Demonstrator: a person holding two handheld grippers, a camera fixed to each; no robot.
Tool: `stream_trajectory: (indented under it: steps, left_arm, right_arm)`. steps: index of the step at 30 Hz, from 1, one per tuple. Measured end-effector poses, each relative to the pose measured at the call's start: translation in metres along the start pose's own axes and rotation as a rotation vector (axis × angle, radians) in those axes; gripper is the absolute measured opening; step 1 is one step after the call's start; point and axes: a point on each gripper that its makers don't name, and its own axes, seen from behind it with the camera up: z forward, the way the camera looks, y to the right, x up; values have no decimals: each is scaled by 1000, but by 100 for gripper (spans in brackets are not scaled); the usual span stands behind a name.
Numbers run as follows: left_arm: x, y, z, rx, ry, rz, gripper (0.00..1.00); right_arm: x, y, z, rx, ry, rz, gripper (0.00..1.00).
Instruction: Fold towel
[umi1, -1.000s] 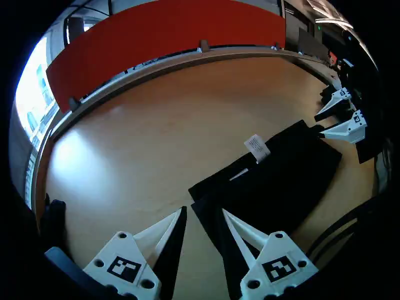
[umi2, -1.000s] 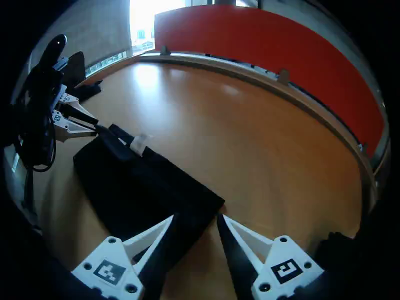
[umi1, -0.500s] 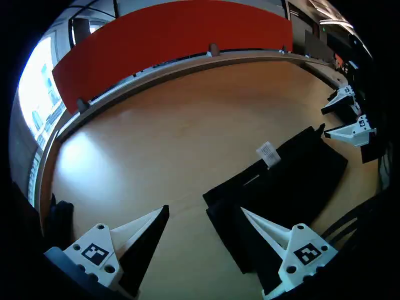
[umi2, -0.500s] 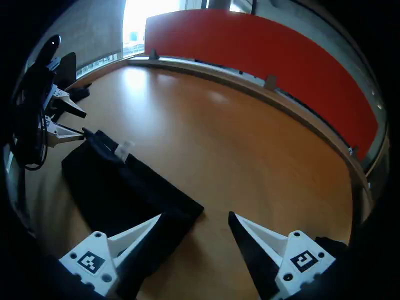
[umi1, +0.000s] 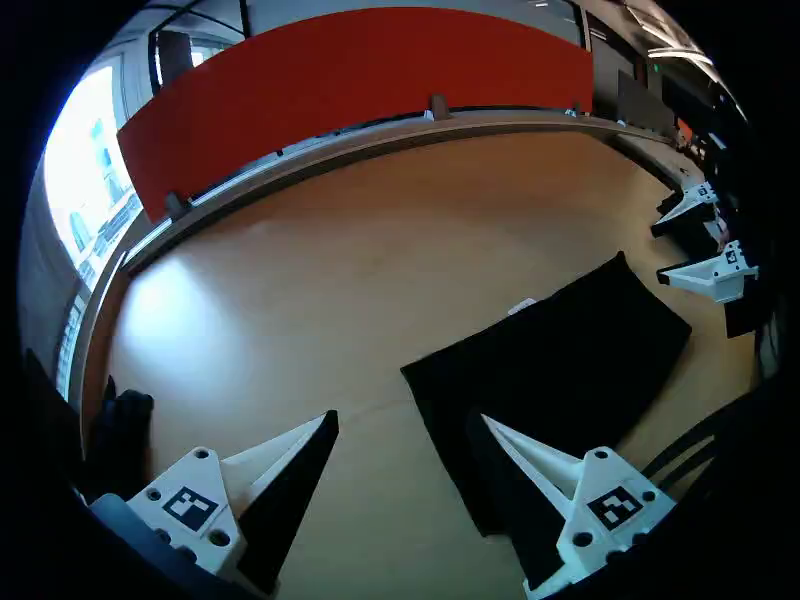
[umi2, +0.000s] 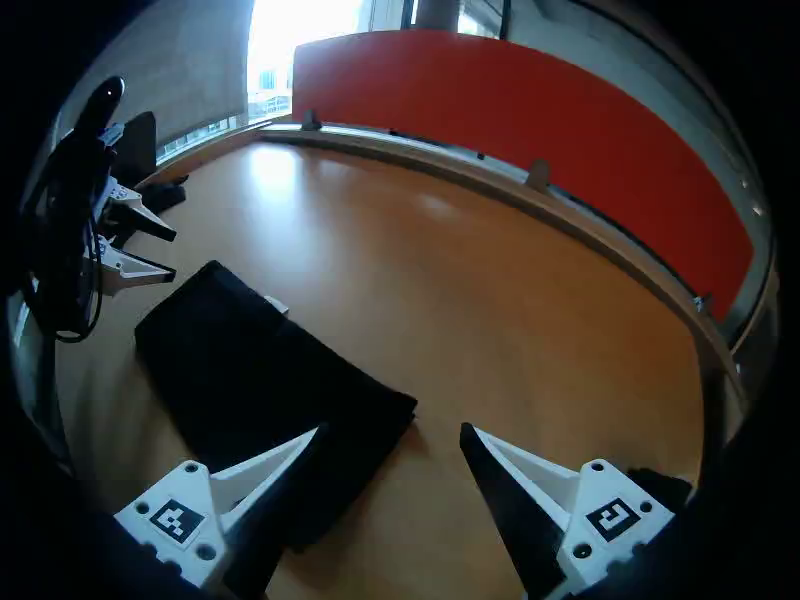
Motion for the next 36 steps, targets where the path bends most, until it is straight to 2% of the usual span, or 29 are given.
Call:
stream_trajectory:
  steps: [15,21,27,36]
  left_arm:
    - [-38,15,-35,-4,-21,-84,95]
    - [-50,20,-44,-1,-28,-116,95]
    - [-55,20,-48,6,-27,-138,95]
    - [-63,16,-62,32,-20,-193,95]
  right_arm:
    - [-25,-24,-35,7,5,45,100]
    - [-32,-28,-47,1,8,54,100]
    - [-33,-30,-49,4,11,55,100]
    - [-31,-34,-47,31,10,20,100]
